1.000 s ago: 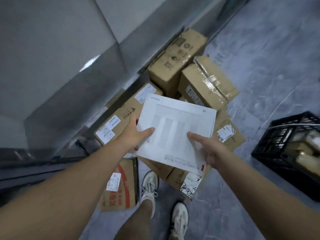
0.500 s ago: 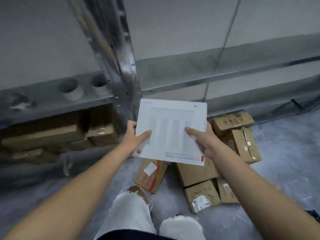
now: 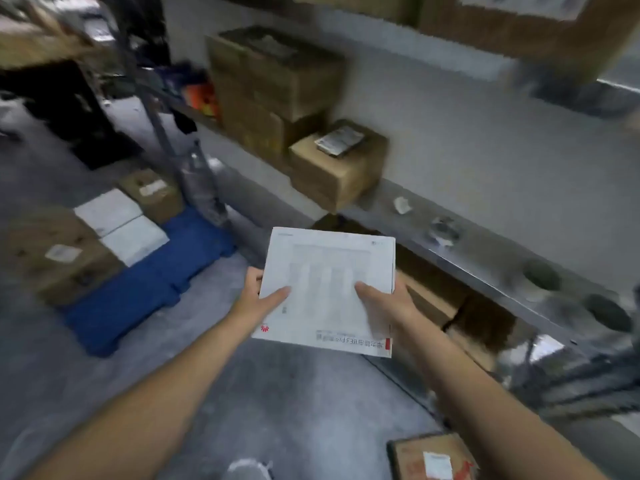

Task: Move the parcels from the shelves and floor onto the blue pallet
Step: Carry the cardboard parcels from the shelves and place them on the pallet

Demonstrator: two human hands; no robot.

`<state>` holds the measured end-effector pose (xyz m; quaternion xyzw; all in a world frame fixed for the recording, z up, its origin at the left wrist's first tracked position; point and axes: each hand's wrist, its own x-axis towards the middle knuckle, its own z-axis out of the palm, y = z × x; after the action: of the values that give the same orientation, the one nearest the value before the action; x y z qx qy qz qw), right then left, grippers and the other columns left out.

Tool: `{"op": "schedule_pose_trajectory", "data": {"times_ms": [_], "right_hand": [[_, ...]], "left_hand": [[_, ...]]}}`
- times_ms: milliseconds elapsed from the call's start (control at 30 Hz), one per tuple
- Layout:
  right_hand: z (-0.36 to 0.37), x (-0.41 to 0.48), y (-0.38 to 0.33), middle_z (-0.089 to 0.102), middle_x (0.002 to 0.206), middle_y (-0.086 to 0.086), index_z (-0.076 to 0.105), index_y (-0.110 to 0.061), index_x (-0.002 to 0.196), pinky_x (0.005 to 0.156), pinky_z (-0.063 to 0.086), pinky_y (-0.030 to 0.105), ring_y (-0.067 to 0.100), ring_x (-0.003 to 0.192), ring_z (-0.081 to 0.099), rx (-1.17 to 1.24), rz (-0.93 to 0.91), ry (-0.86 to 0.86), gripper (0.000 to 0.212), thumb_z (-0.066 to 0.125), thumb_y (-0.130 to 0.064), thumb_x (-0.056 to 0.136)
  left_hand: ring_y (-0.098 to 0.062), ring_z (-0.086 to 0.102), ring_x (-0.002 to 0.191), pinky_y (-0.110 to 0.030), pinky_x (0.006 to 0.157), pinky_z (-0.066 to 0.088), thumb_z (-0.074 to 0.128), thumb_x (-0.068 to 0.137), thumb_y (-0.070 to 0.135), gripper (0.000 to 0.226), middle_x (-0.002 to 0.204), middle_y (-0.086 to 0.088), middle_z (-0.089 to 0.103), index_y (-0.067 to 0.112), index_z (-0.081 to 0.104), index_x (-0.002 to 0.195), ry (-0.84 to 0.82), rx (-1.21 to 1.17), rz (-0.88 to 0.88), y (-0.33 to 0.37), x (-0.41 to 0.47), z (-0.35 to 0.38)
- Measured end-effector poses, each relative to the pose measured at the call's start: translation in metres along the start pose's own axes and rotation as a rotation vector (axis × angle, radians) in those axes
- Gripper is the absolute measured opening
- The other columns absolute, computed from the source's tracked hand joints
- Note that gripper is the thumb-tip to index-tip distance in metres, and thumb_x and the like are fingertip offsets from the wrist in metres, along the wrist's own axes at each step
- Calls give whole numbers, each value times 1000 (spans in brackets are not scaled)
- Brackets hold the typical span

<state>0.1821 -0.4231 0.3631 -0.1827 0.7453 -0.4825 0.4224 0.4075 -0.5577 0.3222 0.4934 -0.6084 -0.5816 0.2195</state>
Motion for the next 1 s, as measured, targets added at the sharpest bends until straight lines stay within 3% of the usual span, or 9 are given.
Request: {"op": "schedule_pose_trajectory", "data": {"times_ms": [133,200,267,367,500,633,767,900,1000], "right_hand": [[129,51,-69,68,119,7,57,-16,128,94,53,52,28,106,67,-2,-139,-200,54,79,-24,80],[185,74,-95,65,123,7,50,-11,131,90,55,47,27,104,66,-21,-160,-231,64,81,-29,78],[232,93,-118,57,121,0,37,-15,134,76,56,36,21,100,63,-64,-148,-239,76,80,-39,76],[288,124,-150,52,107,-7,30,-26,127,57,43,24,12,88,58,-127,-148,-288,74,78,-48,75],[347,174,-196,53,97,-11,33,-28,121,56,42,24,10,84,59,-177,-186,-356,70,78,-51,74],[404,227,-241,51,90,-9,34,-18,114,53,37,22,6,74,54,-178,-211,-382,64,78,-44,76],[463,276,-278,53,90,-7,34,-18,109,52,37,24,8,74,55,-246,-226,-471,58,77,-41,77],[521,316,-297,54,89,-11,35,-23,111,57,42,25,7,75,57,-285,-220,-522,54,74,-41,79],[572,345,-304,58,93,-10,40,-24,110,78,49,34,14,84,61,-360,-265,-518,50,75,-42,78]], "left_hand": [[-7,69,89,-18,58,52,73,86,37,36,107,6,66,33,39,100,223,-118,23,7,22,-119],[-13,67,95,-22,60,54,72,88,33,35,110,3,64,30,40,103,309,-151,34,11,34,-164],[-15,65,101,-31,69,56,70,89,31,37,114,3,62,28,40,110,388,-180,25,15,47,-199],[-18,63,104,-44,84,56,69,90,30,43,119,3,60,24,38,119,512,-215,-9,24,70,-239],[-21,63,107,-43,87,56,68,91,27,44,122,1,59,22,38,123,626,-262,-1,34,118,-279],[-20,65,102,-29,73,55,68,91,25,44,119,1,62,24,38,123,738,-312,-26,46,172,-315],[-10,64,93,-19,64,52,70,89,29,45,109,13,61,29,38,119,828,-277,-72,49,221,-355],[-21,64,104,-42,89,57,69,90,34,53,123,1,62,20,42,133,870,-207,-114,44,264,-399],[-24,65,105,-49,90,56,70,89,32,57,125,-2,62,18,41,136,867,-235,-121,35,295,-438]]}}
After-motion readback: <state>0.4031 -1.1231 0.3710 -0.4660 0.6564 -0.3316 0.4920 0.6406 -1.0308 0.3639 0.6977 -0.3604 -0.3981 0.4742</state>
